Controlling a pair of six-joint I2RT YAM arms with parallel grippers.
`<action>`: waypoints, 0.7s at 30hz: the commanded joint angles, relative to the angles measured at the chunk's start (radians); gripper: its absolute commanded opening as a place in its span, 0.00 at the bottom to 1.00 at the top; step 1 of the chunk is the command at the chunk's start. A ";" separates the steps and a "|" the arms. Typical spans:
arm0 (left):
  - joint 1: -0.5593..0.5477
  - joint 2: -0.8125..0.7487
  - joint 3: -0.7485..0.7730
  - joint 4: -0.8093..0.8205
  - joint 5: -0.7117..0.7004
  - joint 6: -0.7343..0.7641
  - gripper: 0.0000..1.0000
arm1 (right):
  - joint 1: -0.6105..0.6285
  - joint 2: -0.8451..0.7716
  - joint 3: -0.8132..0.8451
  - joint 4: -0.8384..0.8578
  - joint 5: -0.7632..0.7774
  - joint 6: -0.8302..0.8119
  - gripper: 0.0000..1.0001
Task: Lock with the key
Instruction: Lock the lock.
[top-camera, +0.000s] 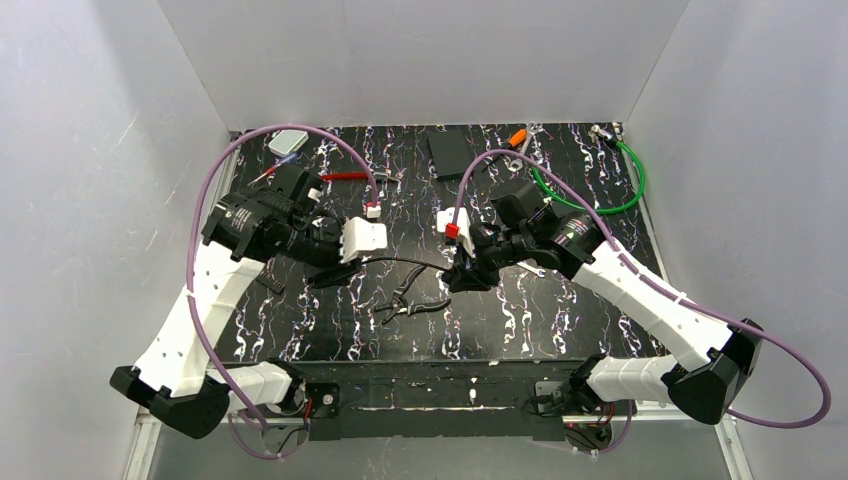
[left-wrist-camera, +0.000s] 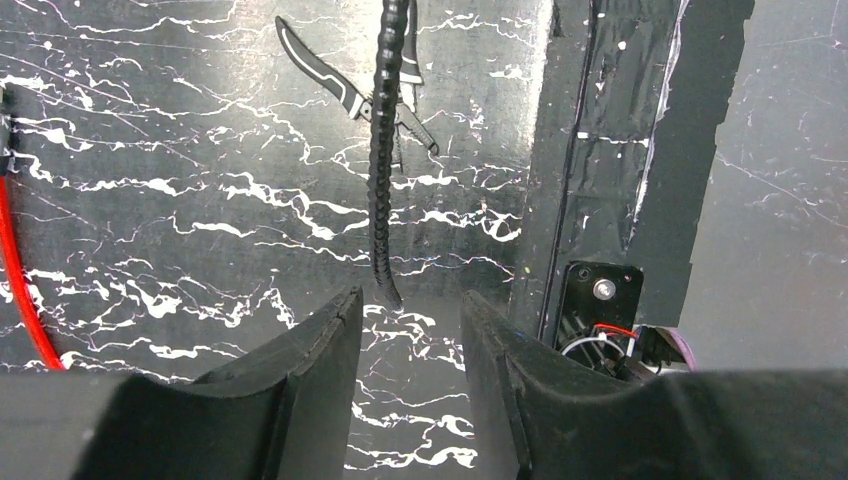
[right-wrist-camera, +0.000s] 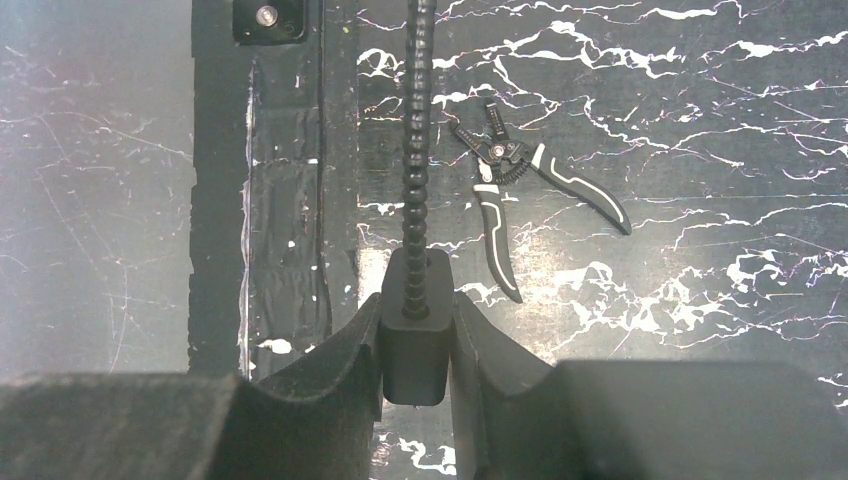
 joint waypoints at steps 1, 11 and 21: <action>0.005 0.000 -0.027 0.009 0.040 0.013 0.40 | -0.002 -0.028 0.017 0.019 -0.029 -0.011 0.01; 0.006 0.020 -0.057 0.026 0.097 -0.009 0.00 | -0.002 -0.039 0.020 0.026 -0.030 -0.015 0.01; 0.003 -0.168 -0.144 0.534 0.416 -0.539 0.00 | -0.002 -0.208 -0.208 0.601 0.066 0.180 0.01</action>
